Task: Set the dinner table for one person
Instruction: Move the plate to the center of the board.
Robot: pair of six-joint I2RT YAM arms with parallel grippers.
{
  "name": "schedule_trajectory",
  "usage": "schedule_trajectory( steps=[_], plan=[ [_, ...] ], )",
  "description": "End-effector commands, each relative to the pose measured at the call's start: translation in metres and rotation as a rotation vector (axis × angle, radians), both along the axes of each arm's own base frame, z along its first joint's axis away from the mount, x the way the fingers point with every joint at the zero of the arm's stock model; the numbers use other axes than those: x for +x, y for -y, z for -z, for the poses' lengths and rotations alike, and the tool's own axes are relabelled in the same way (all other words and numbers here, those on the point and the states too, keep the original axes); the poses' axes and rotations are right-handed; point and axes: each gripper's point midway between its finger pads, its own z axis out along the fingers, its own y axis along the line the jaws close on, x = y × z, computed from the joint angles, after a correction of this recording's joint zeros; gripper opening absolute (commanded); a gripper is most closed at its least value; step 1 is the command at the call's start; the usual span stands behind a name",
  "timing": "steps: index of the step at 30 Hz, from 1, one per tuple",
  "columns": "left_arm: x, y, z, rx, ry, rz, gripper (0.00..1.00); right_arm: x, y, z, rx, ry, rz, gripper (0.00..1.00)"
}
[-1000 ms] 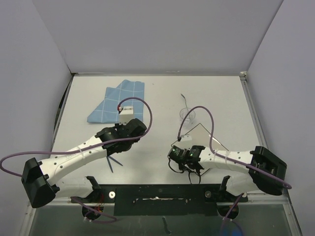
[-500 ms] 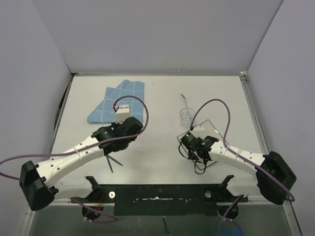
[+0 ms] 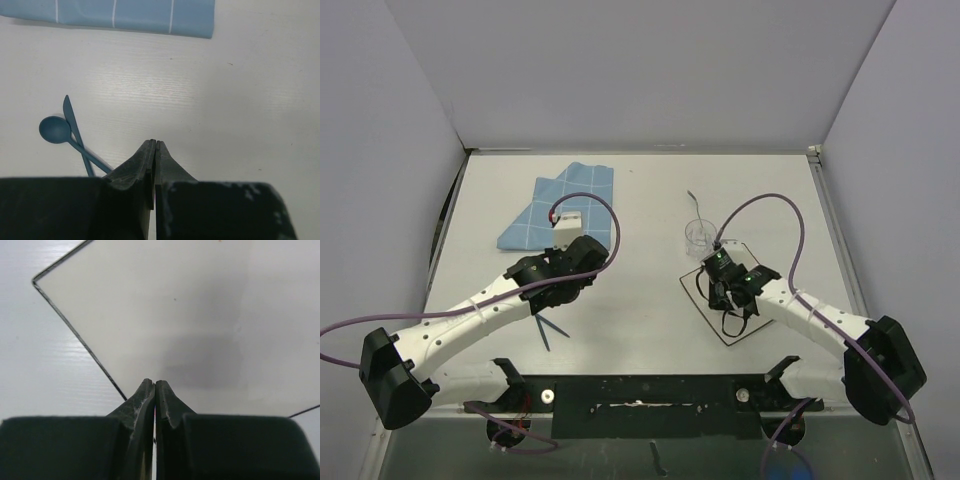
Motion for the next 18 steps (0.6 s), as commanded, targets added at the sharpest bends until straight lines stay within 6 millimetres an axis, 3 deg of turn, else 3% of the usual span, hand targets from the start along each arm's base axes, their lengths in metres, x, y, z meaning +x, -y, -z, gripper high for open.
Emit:
schedule_trajectory(
  steps=[1, 13, 18],
  plan=[
    [0.005, 0.001, -0.012, -0.028, 0.028, -0.007, 0.0, 0.018, -0.041, -0.025, 0.156, 0.071, -0.082, 0.0],
    [0.006, -0.002, -0.011, -0.041, 0.029, -0.01, 0.0, 0.015, -0.109, -0.008, 0.141, 0.038, -0.196, 0.0],
    [0.006, -0.002, -0.011, -0.049, 0.027, -0.009, 0.0, 0.019, -0.12, 0.002, 0.118, 0.019, -0.214, 0.0]
  ],
)
